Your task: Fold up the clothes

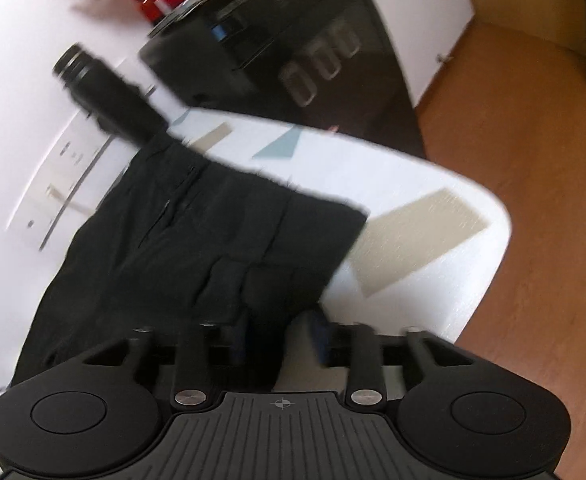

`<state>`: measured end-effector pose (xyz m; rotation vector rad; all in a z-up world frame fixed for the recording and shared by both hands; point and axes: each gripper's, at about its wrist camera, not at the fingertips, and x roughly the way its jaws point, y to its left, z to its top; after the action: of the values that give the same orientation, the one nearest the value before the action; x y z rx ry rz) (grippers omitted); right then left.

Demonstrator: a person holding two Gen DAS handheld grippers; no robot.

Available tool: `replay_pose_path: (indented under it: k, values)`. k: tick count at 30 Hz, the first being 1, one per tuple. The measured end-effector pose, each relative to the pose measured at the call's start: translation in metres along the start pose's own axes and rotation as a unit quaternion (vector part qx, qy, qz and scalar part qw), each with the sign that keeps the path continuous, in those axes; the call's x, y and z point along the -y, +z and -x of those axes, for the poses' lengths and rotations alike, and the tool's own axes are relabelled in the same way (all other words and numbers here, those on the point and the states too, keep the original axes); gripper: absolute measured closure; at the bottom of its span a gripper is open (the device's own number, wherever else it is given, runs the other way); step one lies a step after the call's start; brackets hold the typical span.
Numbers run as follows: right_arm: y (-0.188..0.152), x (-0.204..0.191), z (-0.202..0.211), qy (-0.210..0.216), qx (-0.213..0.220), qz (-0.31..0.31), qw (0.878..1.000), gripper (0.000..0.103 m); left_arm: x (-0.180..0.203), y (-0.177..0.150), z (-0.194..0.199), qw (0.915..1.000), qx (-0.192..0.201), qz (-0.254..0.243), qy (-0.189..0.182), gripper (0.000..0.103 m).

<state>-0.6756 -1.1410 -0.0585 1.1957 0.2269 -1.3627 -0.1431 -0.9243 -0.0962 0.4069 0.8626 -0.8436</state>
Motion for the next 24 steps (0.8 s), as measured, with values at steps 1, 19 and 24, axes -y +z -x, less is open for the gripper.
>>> replay_pose_path:
  k: [1,19,24]
  values:
    - [0.002,0.001,-0.003,-0.003,0.003,-0.001,1.0,0.056,0.0,0.0,0.0,1.0,0.0,0.0,0.0,0.0]
    - [0.018,-0.017,0.001,-0.085,0.05,0.06,0.993,0.027,0.001,-0.004,0.005,1.0,-0.004,0.005,0.004,0.0]
    - [0.028,-0.03,0.01,-0.063,0.069,0.087,0.992,0.016,-0.003,0.004,0.003,0.9998,-0.016,0.009,-0.003,0.0]
